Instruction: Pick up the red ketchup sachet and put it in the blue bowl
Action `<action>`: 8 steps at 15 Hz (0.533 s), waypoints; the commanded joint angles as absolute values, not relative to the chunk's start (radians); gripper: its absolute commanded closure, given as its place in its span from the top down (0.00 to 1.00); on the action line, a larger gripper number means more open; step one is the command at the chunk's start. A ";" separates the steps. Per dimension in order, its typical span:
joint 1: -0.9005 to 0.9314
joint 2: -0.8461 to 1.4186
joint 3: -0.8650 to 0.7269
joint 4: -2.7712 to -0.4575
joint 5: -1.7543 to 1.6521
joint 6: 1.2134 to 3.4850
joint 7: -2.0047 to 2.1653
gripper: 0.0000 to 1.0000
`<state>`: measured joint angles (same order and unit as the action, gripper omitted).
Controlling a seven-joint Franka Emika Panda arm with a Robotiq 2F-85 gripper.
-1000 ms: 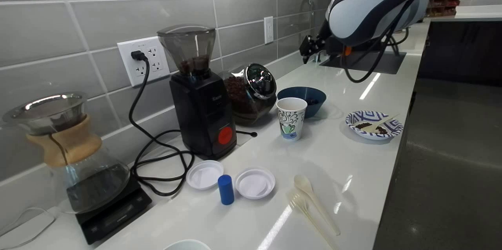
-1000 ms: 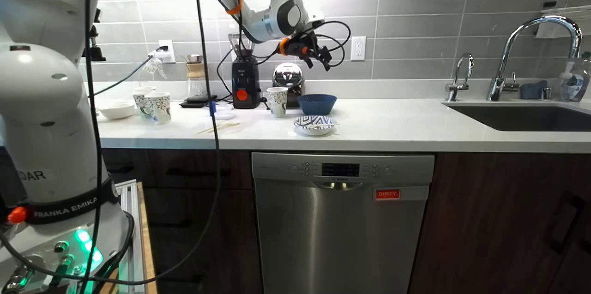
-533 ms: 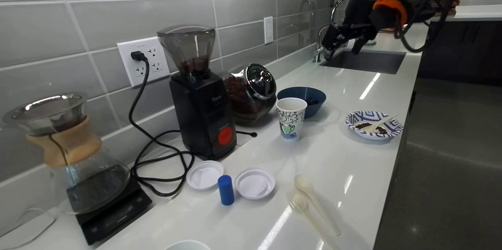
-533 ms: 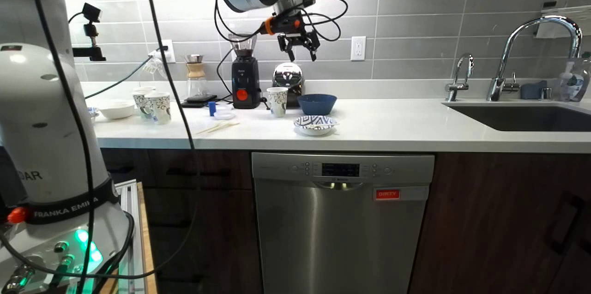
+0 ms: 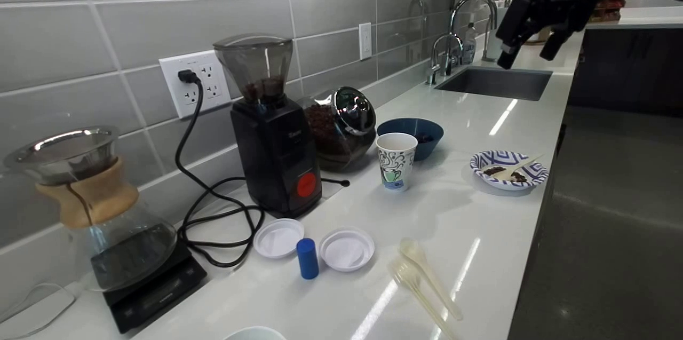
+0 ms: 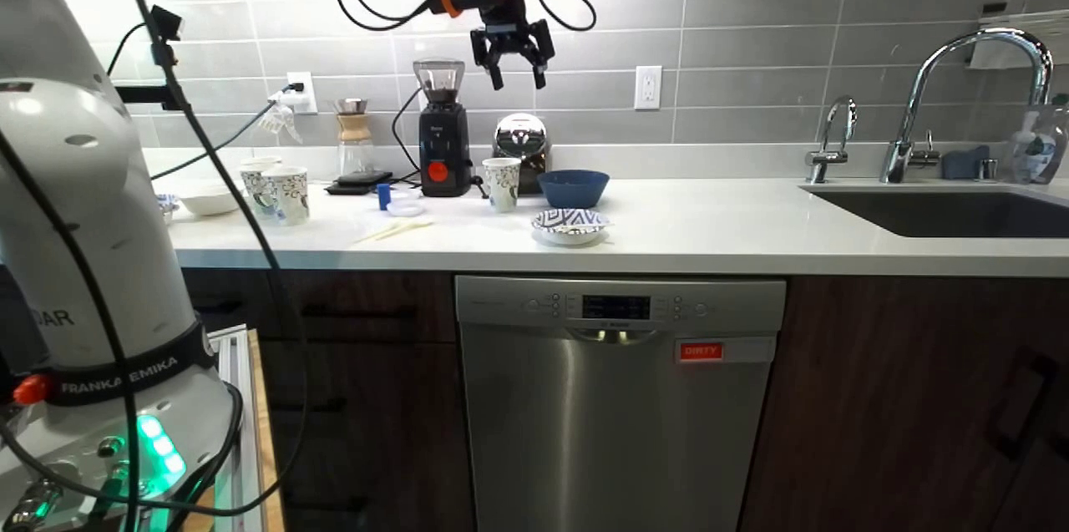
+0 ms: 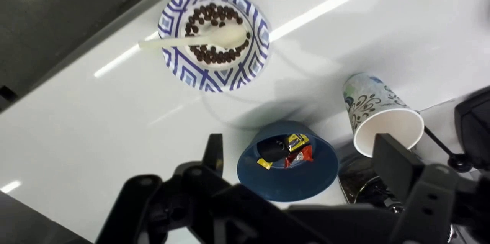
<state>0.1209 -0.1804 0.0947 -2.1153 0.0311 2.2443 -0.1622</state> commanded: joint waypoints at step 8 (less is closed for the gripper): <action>0.094 -0.244 0.089 -2.114 0.032 2.055 0.035 1.00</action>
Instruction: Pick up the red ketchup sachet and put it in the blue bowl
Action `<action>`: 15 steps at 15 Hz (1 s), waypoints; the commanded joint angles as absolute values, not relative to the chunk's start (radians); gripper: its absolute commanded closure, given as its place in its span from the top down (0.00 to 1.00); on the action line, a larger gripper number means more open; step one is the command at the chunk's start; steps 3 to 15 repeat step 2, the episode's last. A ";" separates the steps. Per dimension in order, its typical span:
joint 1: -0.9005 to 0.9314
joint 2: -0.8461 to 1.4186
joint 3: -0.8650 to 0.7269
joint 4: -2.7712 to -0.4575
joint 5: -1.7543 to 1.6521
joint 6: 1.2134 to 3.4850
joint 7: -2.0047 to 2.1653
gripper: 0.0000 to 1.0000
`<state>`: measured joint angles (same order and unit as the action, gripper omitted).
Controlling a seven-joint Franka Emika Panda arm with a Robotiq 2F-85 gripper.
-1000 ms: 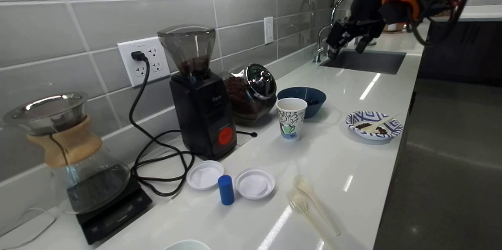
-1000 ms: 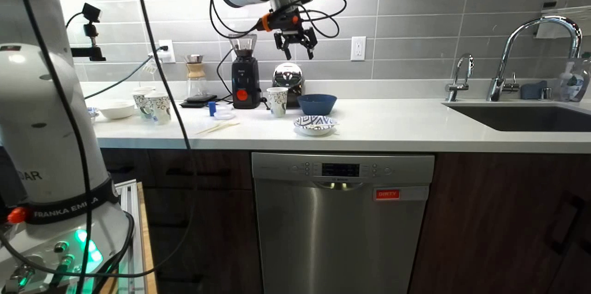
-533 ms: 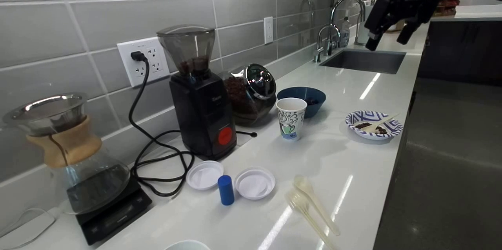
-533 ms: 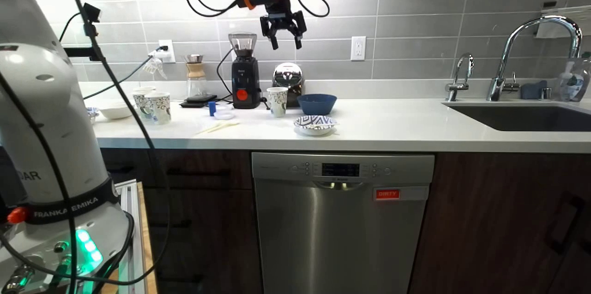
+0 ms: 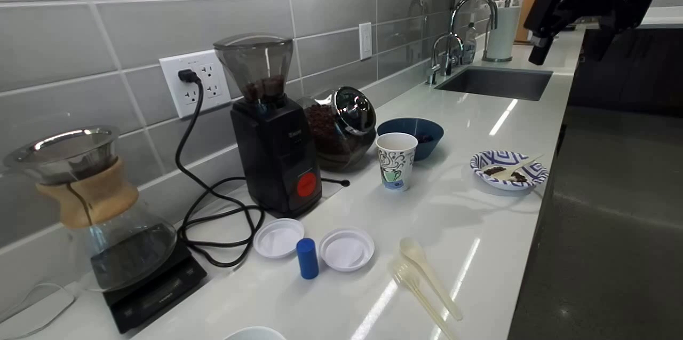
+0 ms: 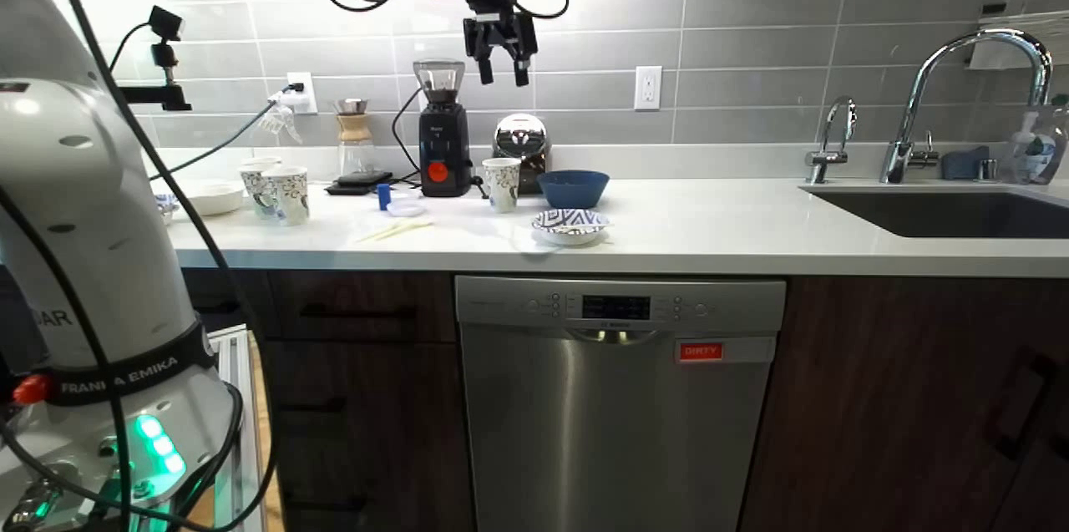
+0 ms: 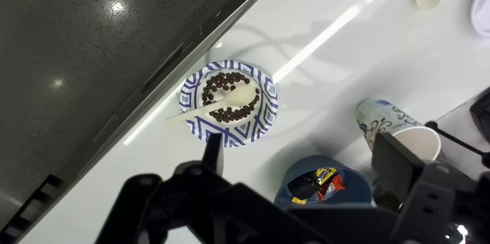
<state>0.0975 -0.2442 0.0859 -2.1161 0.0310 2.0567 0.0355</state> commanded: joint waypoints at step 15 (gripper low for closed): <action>0.094 -0.243 0.089 -2.114 0.032 2.054 0.039 1.00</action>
